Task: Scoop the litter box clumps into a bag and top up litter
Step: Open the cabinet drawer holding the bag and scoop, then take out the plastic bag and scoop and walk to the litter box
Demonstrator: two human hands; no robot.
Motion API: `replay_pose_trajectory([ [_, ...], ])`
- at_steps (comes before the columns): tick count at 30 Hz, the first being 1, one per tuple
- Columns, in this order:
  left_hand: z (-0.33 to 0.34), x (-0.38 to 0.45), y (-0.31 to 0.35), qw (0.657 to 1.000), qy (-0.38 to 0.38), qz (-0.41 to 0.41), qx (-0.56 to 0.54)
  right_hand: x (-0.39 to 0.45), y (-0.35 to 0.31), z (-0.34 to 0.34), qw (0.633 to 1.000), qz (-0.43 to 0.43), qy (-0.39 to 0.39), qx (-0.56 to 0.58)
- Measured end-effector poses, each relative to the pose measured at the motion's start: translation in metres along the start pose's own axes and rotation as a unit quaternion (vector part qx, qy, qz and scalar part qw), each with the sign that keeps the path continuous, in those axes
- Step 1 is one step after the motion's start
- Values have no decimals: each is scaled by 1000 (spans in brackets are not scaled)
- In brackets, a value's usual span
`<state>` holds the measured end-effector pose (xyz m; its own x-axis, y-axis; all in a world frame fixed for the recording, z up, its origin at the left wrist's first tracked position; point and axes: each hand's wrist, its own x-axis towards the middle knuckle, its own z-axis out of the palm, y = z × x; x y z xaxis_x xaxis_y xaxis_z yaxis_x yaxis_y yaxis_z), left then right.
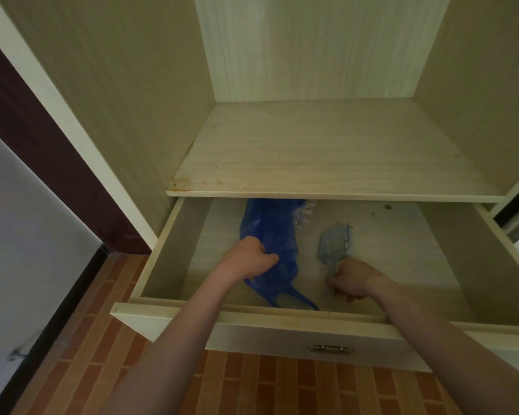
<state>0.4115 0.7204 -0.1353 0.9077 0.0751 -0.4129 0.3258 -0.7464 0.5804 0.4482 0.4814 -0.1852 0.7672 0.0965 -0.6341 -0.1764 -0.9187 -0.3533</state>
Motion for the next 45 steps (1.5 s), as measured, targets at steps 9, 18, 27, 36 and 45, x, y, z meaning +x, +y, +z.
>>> replay_pose_trajectory([
  [9,-15,-25,19,985,2,2,-170,-6,0,-4,966,50,32,253],
  [18,-44,-50,47,925,63,46,-372,-27,-7,-12,952,18,74,298],
  [27,-83,-99,64,892,71,104,-434,-72,-3,-21,940,-30,120,318],
  [36,-98,-164,70,876,69,154,-452,-153,-8,-29,909,-105,174,365],
  [45,-114,-234,49,841,163,168,-488,-208,-39,-33,851,-242,116,451],
])
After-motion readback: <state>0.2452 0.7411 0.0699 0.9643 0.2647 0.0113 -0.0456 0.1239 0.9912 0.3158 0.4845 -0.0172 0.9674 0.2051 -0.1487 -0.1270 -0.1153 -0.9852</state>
